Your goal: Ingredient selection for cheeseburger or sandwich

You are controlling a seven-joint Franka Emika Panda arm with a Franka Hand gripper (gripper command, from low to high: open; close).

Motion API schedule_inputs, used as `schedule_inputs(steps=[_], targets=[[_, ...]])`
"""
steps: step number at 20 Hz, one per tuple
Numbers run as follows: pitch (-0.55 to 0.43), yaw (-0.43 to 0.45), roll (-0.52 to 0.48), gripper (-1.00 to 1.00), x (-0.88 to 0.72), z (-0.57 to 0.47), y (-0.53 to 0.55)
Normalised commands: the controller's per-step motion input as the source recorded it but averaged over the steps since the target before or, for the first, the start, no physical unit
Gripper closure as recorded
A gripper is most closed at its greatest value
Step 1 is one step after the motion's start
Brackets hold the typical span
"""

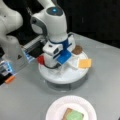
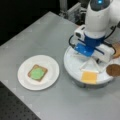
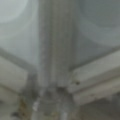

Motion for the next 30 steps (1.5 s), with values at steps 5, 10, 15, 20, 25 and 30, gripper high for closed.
schedule_inputs(steps=[5,10,15,20,25,30], targets=[[-0.149,0.168,0.162,-1.0,-0.14,-0.08,0.07],[-0.13,0.115,0.198,-1.0,-0.1,-0.09,0.04],[-0.126,0.069,0.17,-1.0,-0.12,-0.08,-0.01],[-0.137,0.087,0.141,-1.0,-0.13,-0.09,-0.06],[-0.089,0.15,0.172,-1.0,-0.15,-0.12,-0.04],[-0.048,0.098,0.159,-1.0,-0.14,-0.13,0.0]])
